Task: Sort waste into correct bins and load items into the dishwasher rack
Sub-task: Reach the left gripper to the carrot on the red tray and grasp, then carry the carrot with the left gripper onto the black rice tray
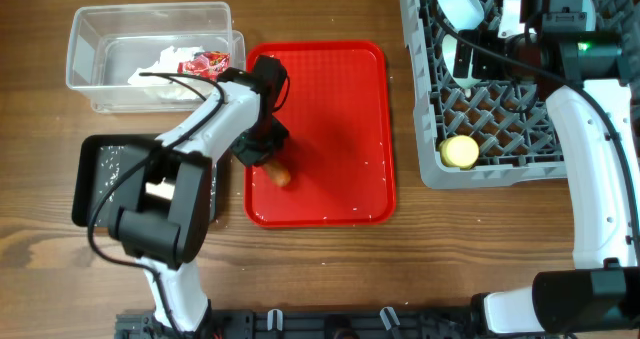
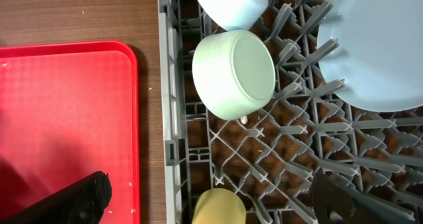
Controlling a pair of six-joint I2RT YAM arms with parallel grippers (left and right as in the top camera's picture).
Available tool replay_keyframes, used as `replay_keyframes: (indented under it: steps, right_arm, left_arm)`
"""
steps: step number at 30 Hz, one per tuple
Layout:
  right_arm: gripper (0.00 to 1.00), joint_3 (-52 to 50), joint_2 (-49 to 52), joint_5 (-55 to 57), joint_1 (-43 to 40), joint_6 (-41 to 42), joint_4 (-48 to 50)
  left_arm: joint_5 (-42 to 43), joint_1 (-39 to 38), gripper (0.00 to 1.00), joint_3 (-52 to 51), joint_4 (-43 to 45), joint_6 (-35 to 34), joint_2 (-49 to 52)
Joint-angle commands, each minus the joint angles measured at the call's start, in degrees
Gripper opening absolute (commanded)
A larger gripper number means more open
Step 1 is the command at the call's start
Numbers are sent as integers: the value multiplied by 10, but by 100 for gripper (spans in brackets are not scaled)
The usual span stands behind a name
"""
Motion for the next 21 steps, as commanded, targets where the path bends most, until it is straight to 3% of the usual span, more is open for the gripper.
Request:
replay_keyframes:
  steps: [1, 9, 16, 21]
  right_arm:
    - [100, -3, 7, -11, -1, -6, 2]
    - [100, -3, 7, -11, -1, -6, 1]
    - [100, -3, 7, -12, -1, -6, 1]
    - [100, -3, 7, -12, -1, -6, 1]
  left_arm:
    - [-13, 5, 23, 31, -19, 32, -67]
    - [-20, 45, 24, 36, -66, 33, -178]
    - [-68, 183, 24, 36, -122, 33, -228]
    - [-75, 281, 25, 18, -115, 33, -219]
